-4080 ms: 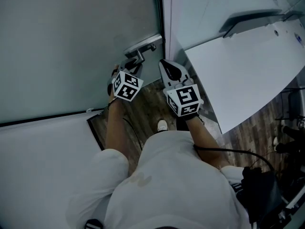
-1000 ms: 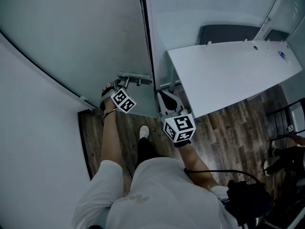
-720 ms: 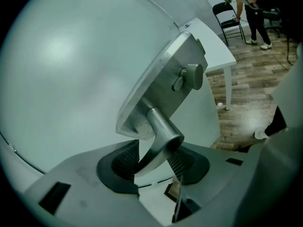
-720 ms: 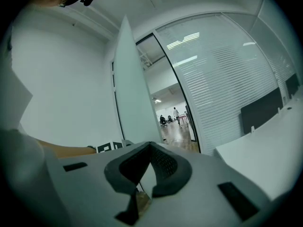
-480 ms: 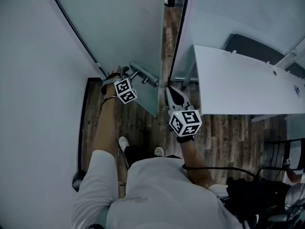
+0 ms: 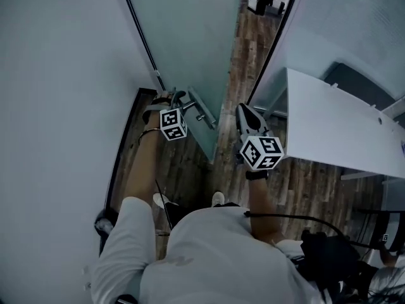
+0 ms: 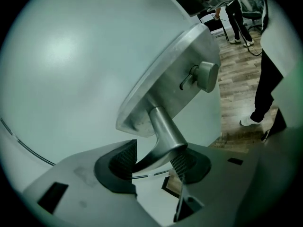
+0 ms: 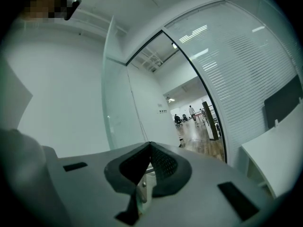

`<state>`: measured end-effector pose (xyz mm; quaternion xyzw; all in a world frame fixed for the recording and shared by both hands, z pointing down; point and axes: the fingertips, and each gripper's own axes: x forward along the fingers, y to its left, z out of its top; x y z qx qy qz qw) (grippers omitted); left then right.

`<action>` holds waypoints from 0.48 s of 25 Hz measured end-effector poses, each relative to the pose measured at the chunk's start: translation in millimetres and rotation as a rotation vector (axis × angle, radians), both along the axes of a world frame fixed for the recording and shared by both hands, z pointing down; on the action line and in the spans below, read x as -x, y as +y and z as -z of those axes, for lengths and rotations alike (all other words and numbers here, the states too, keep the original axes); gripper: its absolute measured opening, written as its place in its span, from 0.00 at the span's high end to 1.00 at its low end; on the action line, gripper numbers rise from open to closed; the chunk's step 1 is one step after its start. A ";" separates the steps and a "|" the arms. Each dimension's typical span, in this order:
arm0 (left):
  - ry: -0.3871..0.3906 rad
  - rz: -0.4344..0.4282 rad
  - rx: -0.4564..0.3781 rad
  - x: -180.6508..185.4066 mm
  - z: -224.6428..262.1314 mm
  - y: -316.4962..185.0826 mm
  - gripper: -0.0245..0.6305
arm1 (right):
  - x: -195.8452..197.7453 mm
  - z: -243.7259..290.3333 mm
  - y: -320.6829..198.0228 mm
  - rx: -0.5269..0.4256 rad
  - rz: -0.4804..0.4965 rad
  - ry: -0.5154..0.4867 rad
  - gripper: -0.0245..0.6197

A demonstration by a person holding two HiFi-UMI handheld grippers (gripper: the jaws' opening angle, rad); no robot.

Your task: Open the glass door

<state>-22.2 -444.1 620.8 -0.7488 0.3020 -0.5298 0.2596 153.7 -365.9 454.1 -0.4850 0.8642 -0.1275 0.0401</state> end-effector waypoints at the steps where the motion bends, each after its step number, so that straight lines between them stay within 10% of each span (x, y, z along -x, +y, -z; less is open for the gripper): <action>1: 0.001 -0.003 -0.003 7.3 0.5 2.3 0.68 | 6.7 0.3 -1.4 0.003 0.007 0.001 0.96; 12: 0.051 0.032 0.000 73.5 1.2 34.5 0.63 | 99.6 -2.4 0.1 0.010 0.119 0.079 0.96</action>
